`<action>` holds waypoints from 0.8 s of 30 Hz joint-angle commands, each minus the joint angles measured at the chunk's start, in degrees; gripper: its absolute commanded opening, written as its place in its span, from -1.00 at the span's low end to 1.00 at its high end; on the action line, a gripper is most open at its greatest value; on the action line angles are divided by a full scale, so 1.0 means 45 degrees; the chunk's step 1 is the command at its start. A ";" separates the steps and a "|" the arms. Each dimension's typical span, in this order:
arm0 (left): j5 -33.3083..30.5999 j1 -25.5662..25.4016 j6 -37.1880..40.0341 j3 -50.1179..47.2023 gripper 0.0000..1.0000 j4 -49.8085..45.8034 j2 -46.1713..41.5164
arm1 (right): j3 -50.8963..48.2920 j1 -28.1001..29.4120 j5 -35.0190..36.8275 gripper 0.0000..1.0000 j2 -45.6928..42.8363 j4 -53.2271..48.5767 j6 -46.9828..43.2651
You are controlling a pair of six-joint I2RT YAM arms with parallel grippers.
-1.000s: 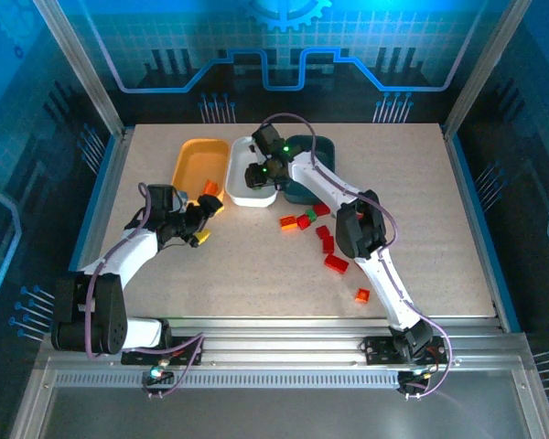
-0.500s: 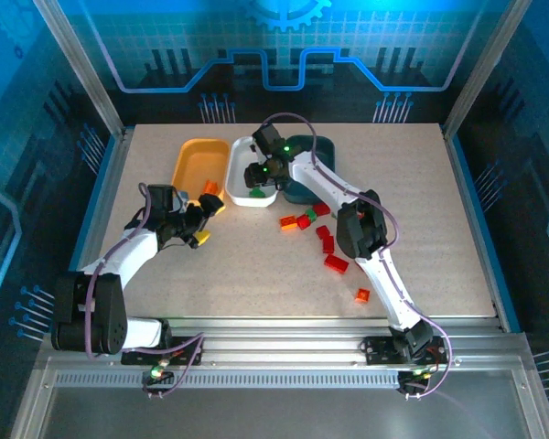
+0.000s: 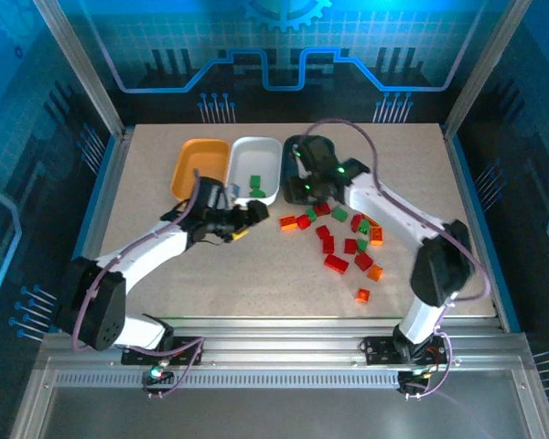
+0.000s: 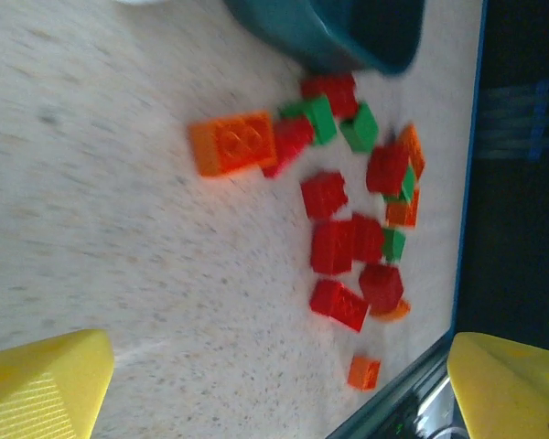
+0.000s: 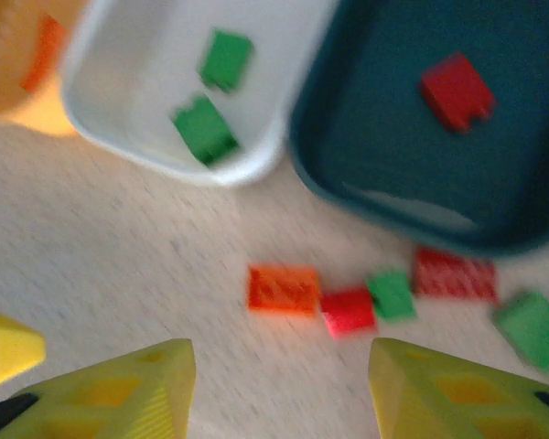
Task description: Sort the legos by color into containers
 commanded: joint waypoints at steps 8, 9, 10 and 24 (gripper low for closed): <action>-0.1148 -0.1674 0.0749 0.1282 0.86 0.0306 0.2295 | -0.4795 -0.0566 -0.0139 0.14 -0.1128 -0.0515 0.0834; -0.1279 -0.1654 0.0860 0.1356 0.86 0.0154 0.2269 | -0.4944 -0.0567 -0.0191 0.16 -0.0994 -0.0363 0.0888; -0.1371 -0.1594 0.0977 0.1448 0.86 -0.0065 0.2211 | -0.5052 -0.0568 -0.0273 0.16 -0.0819 -0.0242 0.0971; -0.1518 -0.0294 0.1409 0.0897 0.89 -0.0943 0.0910 | -0.5013 -0.0780 0.0471 -0.10 0.1044 0.0830 0.1656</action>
